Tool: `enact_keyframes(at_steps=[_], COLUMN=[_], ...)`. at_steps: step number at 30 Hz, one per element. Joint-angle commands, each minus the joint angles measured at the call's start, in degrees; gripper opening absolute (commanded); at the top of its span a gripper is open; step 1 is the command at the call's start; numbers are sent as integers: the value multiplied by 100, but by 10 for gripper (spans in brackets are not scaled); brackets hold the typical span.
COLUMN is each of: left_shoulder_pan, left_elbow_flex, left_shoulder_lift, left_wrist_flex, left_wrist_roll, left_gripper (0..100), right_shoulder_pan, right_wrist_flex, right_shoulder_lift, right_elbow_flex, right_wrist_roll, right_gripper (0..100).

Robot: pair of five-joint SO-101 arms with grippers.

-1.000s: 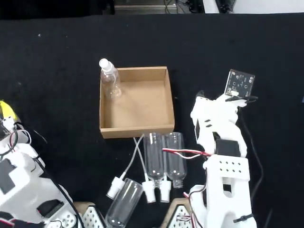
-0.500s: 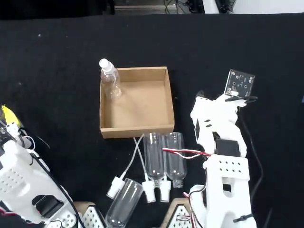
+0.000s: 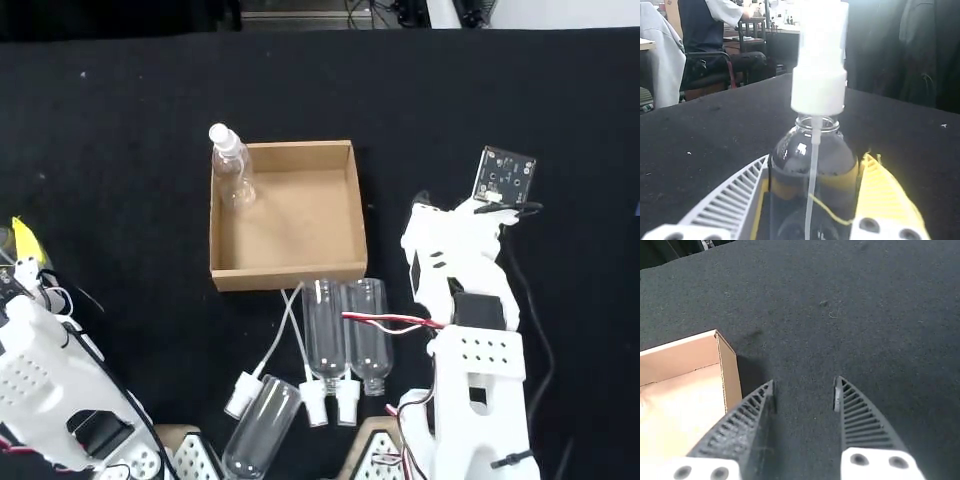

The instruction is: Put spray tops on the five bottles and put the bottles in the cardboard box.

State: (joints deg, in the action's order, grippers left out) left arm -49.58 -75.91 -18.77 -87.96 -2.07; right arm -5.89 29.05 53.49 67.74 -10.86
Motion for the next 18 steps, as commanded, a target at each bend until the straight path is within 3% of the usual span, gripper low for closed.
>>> enact_keyframes(at_steps=[1, 18], left_shoulder_pan=[-22, 22], left_elbow_flex=[198, 242], left_shoulder_lift=[62, 422], left_wrist_flex=[-123, -79], left_wrist_roll=[44, 26], left_gripper=[248, 273], right_shoulder_pan=[35, 35], right_wrist_flex=[-149, -167], right_shoulder_lift=[136, 136], right_elbow_flex=[-22, -22], right_wrist_roll=[62, 62], right_gripper=[169, 169])
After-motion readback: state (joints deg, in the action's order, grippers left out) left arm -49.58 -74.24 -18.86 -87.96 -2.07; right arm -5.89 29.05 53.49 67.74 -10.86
